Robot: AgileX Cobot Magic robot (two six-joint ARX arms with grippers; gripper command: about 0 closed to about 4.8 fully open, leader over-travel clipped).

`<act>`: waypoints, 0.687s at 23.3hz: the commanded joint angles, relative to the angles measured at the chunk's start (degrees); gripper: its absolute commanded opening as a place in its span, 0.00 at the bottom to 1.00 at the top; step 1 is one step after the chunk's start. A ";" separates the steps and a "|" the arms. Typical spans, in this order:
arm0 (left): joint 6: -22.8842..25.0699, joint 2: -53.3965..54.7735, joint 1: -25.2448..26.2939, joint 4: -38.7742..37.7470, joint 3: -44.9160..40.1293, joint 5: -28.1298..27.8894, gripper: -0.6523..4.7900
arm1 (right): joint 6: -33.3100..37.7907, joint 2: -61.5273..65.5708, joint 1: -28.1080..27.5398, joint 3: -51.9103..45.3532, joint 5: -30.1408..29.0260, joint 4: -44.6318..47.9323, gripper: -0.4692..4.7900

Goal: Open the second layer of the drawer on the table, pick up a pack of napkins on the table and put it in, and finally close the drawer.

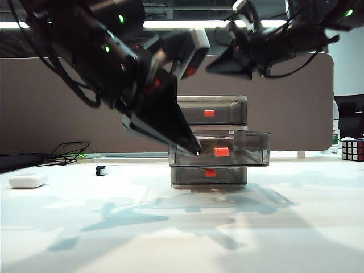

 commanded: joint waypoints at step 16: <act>-1.22 3.32 -0.04 11.61 0.11 -10.14 0.11 | -2.84 2.16 0.81 0.90 2.62 -7.48 0.08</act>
